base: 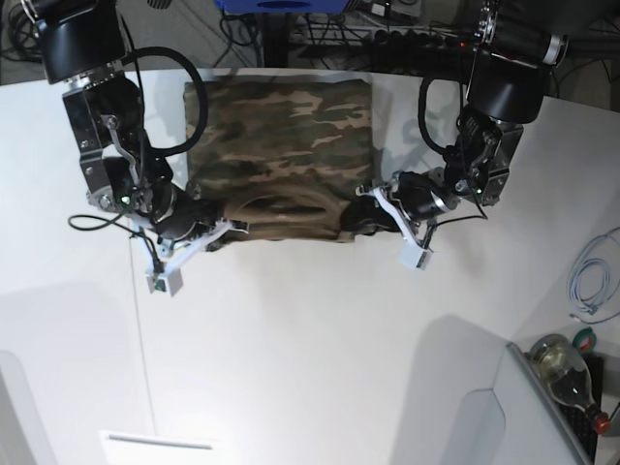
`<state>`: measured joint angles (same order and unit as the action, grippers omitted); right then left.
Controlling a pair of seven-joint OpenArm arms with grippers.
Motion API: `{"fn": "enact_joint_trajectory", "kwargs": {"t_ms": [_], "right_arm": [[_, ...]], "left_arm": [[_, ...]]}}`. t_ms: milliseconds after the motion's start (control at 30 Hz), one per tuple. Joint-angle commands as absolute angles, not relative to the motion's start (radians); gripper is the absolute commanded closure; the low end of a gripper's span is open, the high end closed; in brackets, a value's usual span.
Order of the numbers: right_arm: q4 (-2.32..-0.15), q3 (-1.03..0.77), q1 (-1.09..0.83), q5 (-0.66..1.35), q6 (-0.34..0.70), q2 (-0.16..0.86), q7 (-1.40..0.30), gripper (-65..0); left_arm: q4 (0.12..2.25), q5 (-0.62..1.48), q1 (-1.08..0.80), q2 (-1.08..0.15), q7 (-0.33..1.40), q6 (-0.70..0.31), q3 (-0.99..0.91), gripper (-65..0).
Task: Layout the t-shirt on the table in an organized manner, then fold the t-shirt properly
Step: 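Hold the collar edge with both grippers and pull it to straighten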
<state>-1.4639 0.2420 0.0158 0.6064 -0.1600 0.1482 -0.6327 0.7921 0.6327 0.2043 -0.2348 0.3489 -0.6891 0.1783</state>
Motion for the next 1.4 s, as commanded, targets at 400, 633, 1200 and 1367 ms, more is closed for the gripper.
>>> {"fn": "enact_joint_trajectory", "kwargs": {"t_ms": [400, 633, 1200, 1367], "right_arm": [[-1.498, 0.234, 0.004, 0.613, -0.156, 0.151, -0.619, 0.0], [-1.497, 0.234, 0.004, 0.613, -0.156, 0.151, -0.619, 0.0], [-1.501, 0.24, 0.004, 0.613, -0.156, 0.151, -0.619, 0.0], [-1.515, 0.239, 0.001, 0.613, -0.156, 0.151, -0.619, 0.0]], "left_arm": [[0.966, 0.645, 0.202, -0.245, 0.344, -0.642, 0.186, 0.0], [1.075, 0.645, 0.153, -0.246, 0.349, -0.638, 0.186, 0.0], [1.188, 0.645, 0.136, -0.243, 0.415, -0.584, 0.186, 0.0], [1.187, 0.645, 0.137, -0.243, 0.415, -0.584, 0.186, 0.0]]}}
